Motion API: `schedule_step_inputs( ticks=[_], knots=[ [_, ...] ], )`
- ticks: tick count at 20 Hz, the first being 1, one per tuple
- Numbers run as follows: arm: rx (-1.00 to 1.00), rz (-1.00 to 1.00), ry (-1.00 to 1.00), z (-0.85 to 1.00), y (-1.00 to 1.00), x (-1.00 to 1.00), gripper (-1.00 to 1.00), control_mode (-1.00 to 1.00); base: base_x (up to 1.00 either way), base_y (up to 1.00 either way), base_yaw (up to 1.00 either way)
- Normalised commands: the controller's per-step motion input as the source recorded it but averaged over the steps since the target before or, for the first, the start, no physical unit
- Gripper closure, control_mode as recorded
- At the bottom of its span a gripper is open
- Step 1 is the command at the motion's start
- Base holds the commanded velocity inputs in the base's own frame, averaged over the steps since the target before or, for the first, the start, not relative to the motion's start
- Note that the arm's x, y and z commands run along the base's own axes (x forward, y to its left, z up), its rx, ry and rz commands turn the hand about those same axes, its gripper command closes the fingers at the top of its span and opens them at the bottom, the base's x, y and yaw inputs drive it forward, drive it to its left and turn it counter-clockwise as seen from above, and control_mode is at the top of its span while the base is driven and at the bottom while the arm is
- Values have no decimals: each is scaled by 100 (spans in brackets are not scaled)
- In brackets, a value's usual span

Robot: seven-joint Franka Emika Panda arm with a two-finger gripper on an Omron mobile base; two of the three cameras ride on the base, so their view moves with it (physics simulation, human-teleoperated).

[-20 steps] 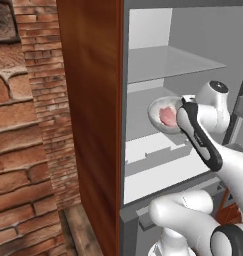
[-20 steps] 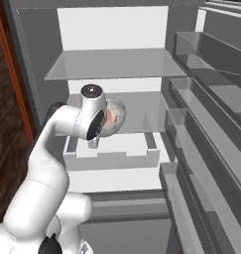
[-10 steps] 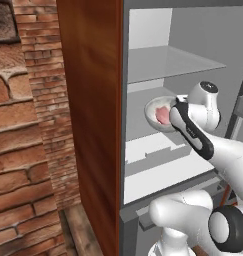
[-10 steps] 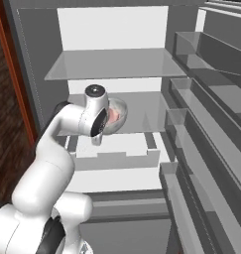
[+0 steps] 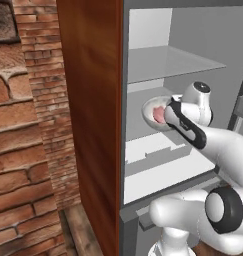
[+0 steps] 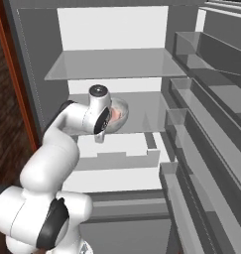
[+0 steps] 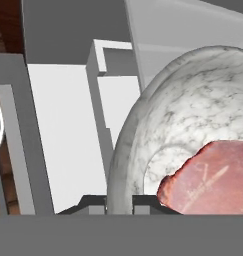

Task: Place one of the steaks on the plate and the other in the bowl. Then place the bowl in the fridge.

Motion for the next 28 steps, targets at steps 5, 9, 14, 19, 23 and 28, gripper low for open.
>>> schedule_step_inputs(
  ticks=[5,9,14,19,23,28],
  knots=[
    [0,0,0,-21,0,25,100,-100,0,0,0],
    [0,0,0,-20,0,24,100,-100,0,0,0],
    [0,0,0,-18,0,28,100,-100,0,0,0],
    [0,0,0,-7,0,24,100,-100,0,0,0],
    [0,2,0,0,0,34,100,-100,0,0,0],
    [0,2,-2,0,0,24,100,-100,0,0,0]
  ],
)
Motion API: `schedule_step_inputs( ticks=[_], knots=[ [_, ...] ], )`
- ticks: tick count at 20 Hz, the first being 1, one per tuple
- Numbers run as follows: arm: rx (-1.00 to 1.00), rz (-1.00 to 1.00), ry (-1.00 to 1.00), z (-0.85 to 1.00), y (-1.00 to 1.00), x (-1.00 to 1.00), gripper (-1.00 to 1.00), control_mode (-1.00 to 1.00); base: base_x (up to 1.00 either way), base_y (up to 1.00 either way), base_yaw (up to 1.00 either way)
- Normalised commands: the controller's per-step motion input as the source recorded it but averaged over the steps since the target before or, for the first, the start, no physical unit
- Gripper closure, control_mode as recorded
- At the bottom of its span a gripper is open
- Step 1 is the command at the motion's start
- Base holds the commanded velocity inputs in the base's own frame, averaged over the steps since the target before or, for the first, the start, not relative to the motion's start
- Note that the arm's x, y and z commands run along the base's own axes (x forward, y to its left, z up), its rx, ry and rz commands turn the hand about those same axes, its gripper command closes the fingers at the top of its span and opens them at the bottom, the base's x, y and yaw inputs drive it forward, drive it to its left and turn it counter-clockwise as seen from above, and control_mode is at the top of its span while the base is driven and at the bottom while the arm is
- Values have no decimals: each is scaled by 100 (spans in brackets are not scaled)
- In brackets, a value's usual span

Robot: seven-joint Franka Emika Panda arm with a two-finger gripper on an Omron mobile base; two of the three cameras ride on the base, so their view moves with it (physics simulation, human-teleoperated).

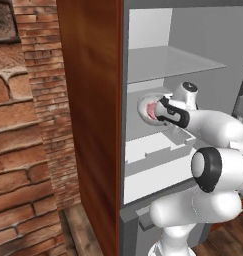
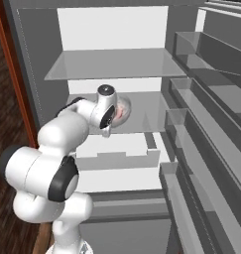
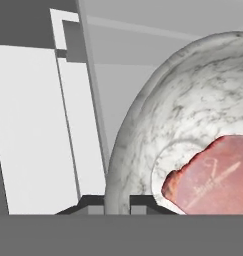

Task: Place one of the steaks on the plate and the other in the bowl. Then place the bowl in the fridge.

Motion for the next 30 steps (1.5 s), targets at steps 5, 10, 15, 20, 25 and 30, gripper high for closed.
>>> schedule_step_inputs(
  ticks=[5,10,15,20,25,30],
  knots=[
    [0,3,-5,0,0,7,100,-100,0,0,0],
    [0,2,-6,0,0,0,-100,-100,0,0,0],
    [0,4,-12,0,3,0,-100,-100,0,0,0],
    [0,1,-23,1,0,0,-100,-100,0,0,0],
    [0,0,-23,14,-3,-1,-100,-100,0,0,0],
    [0,0,-9,54,-33,-45,-100,-100,0,0,0]
  ],
)
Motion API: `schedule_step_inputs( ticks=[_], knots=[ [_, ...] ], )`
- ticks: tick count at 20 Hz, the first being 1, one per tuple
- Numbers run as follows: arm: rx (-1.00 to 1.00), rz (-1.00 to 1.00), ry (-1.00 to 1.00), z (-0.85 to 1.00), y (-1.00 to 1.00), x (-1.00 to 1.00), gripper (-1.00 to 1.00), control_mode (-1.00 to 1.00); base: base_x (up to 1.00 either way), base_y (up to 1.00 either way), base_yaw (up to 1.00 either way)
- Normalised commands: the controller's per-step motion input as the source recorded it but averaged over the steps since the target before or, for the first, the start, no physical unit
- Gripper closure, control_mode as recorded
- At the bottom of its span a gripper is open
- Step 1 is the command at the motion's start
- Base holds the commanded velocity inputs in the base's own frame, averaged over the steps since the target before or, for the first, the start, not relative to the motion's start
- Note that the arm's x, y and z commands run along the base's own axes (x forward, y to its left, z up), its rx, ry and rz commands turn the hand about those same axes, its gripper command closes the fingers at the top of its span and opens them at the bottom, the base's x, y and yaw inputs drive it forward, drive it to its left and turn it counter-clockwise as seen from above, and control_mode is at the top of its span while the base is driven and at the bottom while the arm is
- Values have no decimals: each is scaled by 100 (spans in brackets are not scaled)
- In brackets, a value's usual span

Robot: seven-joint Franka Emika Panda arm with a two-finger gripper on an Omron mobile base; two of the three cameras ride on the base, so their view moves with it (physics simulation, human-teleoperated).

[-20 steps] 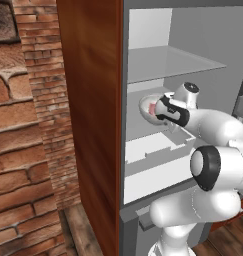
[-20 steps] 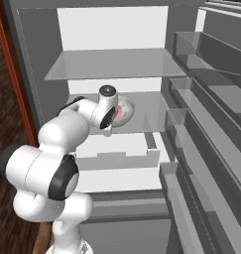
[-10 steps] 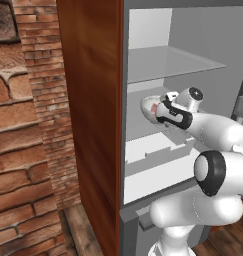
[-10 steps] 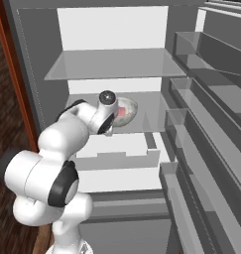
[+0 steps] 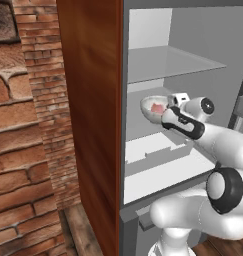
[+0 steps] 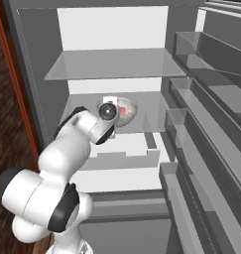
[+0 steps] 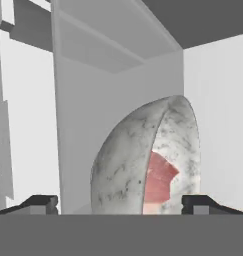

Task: Place one of the steaks on the plate and the other in the bowl. Then place the bowl in the fridge.

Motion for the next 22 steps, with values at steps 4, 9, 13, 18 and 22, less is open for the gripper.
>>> schedule_step_inputs(
  ticks=[4,9,13,18,22],
  knots=[
    [-1,-4,14,87,-49,-96,-100,-100,0,0,0],
    [-6,-5,12,60,-41,-100,-100,-100,0,0,0],
    [-13,0,9,60,-7,-98,-100,-100,0,0,0],
    [-15,7,31,37,0,-98,-100,-100,0,0,0],
    [-23,22,44,0,0,-81,-100,-100,0,0,0]
  ],
)
